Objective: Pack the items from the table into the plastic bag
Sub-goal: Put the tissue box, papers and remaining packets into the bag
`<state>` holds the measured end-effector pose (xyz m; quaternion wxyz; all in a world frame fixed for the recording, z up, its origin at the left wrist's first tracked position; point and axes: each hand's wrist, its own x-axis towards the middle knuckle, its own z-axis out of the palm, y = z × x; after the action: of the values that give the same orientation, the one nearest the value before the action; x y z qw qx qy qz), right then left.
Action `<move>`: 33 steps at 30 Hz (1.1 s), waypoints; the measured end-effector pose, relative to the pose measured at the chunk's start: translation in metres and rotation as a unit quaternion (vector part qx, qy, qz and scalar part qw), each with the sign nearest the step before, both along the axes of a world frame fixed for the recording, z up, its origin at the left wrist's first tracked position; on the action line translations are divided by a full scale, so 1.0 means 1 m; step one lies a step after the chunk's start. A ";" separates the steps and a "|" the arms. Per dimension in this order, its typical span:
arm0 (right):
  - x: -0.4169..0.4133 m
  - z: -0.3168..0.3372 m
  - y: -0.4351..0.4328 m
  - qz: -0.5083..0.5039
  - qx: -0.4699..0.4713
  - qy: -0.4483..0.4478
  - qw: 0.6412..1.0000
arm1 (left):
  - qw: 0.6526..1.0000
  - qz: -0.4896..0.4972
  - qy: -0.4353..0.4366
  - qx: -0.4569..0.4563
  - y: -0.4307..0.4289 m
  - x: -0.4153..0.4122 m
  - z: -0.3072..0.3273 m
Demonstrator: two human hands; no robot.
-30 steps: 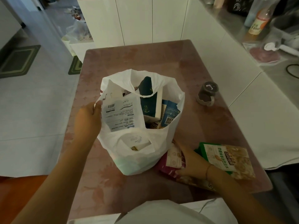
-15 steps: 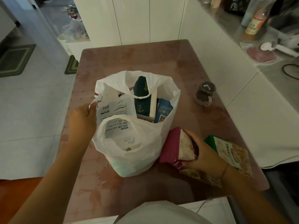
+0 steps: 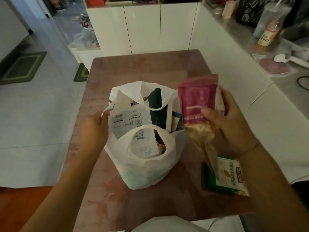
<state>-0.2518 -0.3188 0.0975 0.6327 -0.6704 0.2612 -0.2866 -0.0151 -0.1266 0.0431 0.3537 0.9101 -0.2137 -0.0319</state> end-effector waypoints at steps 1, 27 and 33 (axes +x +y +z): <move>0.009 0.013 -0.007 -0.026 0.000 -0.032 0.999 | 1.000 0.000 0.003 -0.001 0.000 0.000 -0.001; 0.110 -0.045 0.092 0.159 -0.289 0.360 0.873 | 0.991 0.110 0.050 -0.062 -0.008 0.011 0.003; 0.091 -0.046 0.084 0.161 -0.161 0.242 0.943 | 0.971 0.174 0.081 -0.144 0.001 0.018 -0.004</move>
<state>-0.1611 -0.2348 0.0512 0.4717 -0.8457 0.2450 -0.0482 0.0031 -0.1251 0.0389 0.4973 0.8671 -0.0250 -0.0125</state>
